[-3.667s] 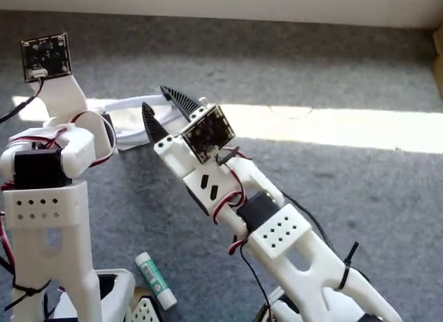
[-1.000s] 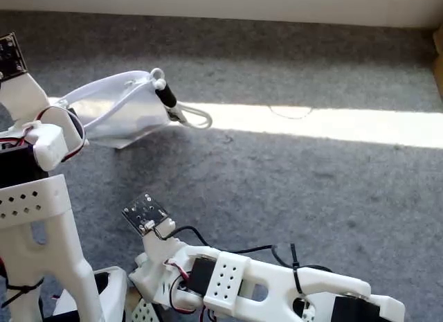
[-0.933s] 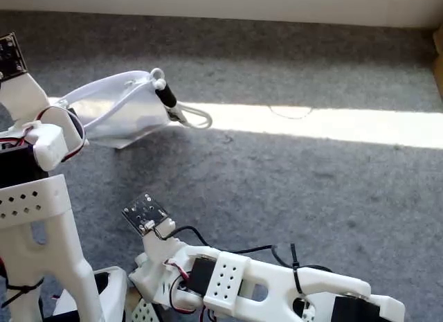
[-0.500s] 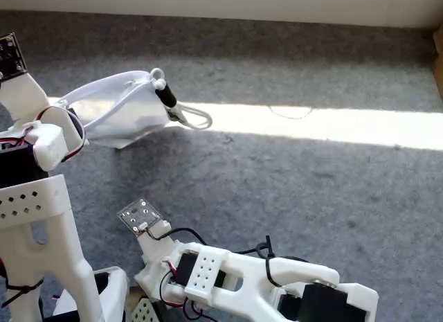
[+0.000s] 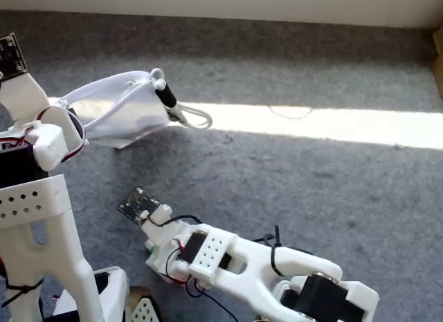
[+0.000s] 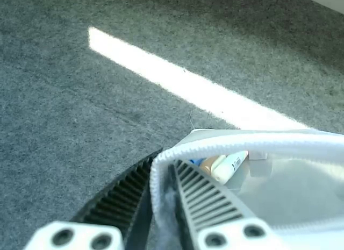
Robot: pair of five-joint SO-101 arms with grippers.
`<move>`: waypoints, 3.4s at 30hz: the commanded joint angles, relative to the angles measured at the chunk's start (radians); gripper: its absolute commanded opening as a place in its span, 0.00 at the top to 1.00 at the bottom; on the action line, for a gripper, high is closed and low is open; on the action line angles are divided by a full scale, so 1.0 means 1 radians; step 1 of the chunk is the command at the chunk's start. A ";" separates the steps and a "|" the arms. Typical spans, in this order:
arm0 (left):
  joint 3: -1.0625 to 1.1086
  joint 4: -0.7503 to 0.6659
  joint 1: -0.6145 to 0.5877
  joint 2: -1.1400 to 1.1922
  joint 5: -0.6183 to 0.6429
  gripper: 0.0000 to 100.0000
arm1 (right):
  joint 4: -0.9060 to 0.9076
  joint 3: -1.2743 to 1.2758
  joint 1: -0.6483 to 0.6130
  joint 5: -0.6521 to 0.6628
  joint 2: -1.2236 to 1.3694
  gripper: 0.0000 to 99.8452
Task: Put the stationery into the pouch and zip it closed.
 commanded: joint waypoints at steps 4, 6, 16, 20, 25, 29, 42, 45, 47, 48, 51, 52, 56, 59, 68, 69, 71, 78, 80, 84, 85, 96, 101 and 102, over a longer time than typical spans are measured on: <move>0.005 -0.025 -0.027 -0.008 -0.011 0.99 | 0.216 -0.105 0.130 0.126 -0.005 0.99; 0.005 -0.025 -0.027 -0.008 -0.011 0.99 | 0.255 -0.147 0.176 0.124 -0.022 0.99; 0.005 -0.025 -0.027 -0.008 -0.011 0.99 | 0.302 -0.171 0.464 0.423 -0.061 0.99; 0.005 -0.025 -0.025 -0.008 -0.011 0.99 | 0.303 -0.174 0.503 0.430 -0.061 0.96; 0.005 -0.025 -0.025 -0.008 -0.011 0.99 | 0.418 -0.177 0.501 0.396 -0.061 0.80; 0.005 -0.025 -0.025 -0.008 -0.011 0.99 | 0.414 -0.202 0.499 0.321 -0.059 0.78; 0.005 -0.025 -0.022 -0.008 -0.011 0.99 | 0.255 -0.171 0.461 0.316 -0.058 0.78; 0.005 -0.025 -0.022 -0.008 -0.011 0.99 | 0.255 -0.168 0.456 0.321 -0.058 0.78; 0.005 -0.025 -0.022 -0.008 -0.011 0.99 | 0.254 -0.168 0.456 0.322 -0.056 0.78; 0.007 -0.025 -0.021 -0.008 -0.011 0.99 | 0.254 -0.168 0.456 0.322 -0.050 0.78; 0.007 -0.025 -0.021 -0.008 -0.011 0.99 | 0.254 -0.176 0.456 0.322 0.024 0.78; 0.007 -0.025 -0.021 -0.008 -0.011 0.99 | 0.254 -0.176 0.456 0.319 0.058 0.78; 0.007 -0.025 -0.021 -0.008 -0.011 0.99 | 0.255 -0.179 0.456 0.321 0.116 0.79; 0.007 -0.025 -0.021 -0.008 -0.012 0.99 | 0.254 -0.179 0.456 0.322 0.116 0.85; 0.007 -0.025 0.002 -0.008 -0.011 0.99 | 0.259 -0.217 0.456 0.322 0.110 0.99; 0.007 -0.025 0.012 -0.008 -0.012 0.99 | 0.259 -0.214 0.456 0.322 0.097 0.99; 0.008 -0.025 0.024 -0.008 -0.012 0.99 | 0.259 -0.214 0.456 0.322 0.048 0.99; 0.038 -0.041 0.079 -0.008 -0.014 0.99 | 0.255 -0.111 0.460 0.322 -0.248 0.99; 0.039 -0.043 0.090 -0.008 -0.014 0.99 | 0.255 -0.082 0.456 0.318 -0.323 0.99; 0.039 -0.043 0.111 -0.008 -0.014 0.99 | 0.255 -0.036 0.461 0.316 -0.475 0.99; 0.039 -0.041 0.122 -0.008 -0.014 0.99 | 0.255 -0.025 0.461 0.316 -0.515 0.99; 0.033 -0.040 0.252 -0.008 -0.049 0.99 | 0.254 0.065 0.460 0.186 -0.941 0.99; 0.031 -0.038 0.277 -0.010 -0.049 0.99 | 0.236 0.061 0.456 0.173 -1.064 0.99; 0.031 -0.038 0.277 -0.010 -0.049 0.99 | 0.202 0.064 0.455 0.173 -1.076 0.99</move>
